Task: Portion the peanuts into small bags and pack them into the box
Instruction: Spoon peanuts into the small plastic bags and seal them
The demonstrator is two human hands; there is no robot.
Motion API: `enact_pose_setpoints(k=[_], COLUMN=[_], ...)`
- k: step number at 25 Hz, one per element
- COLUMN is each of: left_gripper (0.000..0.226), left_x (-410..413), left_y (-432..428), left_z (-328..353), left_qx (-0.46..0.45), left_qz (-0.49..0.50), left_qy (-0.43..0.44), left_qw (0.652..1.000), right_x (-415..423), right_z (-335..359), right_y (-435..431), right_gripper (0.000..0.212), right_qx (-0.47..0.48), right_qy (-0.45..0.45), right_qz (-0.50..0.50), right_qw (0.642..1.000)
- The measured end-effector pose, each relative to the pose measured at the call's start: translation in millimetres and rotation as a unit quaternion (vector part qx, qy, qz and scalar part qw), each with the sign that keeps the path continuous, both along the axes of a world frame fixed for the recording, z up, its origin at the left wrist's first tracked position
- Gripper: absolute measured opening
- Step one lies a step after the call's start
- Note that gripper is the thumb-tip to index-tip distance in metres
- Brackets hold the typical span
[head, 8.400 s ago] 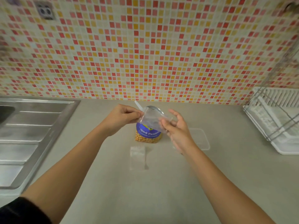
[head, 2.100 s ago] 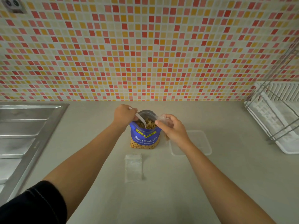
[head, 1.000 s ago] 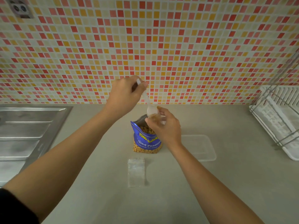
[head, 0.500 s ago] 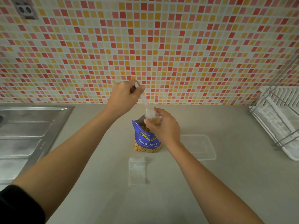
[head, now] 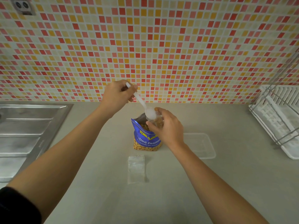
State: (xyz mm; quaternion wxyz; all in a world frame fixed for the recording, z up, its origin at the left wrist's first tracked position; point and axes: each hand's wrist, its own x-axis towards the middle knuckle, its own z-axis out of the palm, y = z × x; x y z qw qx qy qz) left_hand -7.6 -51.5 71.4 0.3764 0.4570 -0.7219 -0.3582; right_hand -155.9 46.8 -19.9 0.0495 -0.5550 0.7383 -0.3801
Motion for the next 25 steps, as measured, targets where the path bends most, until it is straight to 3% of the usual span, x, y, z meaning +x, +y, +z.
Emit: enact_pose_setpoints(k=[7,19,23,25], left_gripper=[0.021,0.022,0.020,0.019], left_x=[-3.0,-1.5,0.5,3.8], left_y=[-0.5,0.4,7.5,4.0], left_z=[-2.6,4.3,11.8,11.8], left_qx=[0.083,0.061,-0.043,-0.049], left_qz=[0.035,0.024,0.002,0.066], left_qy=[0.032,0.006,0.005,0.082], left_qw=[0.995,0.998,0.999,0.993], right_x=[1.0,-3.6,-3.1,-4.9], right_z=[-2.2,-6.3,-6.4,-5.6], right_y=[-1.3,-1.9,-3.9,-3.6], right_gripper=[0.056,0.063,0.068,0.067], right_qx=[0.002,-0.017,-0.020,-0.038], right_qy=[0.060,0.043,-0.023,-0.112], right_qz=[0.018,0.021,-0.001,-0.023], right_qw=[0.998,0.999,1.000,0.993])
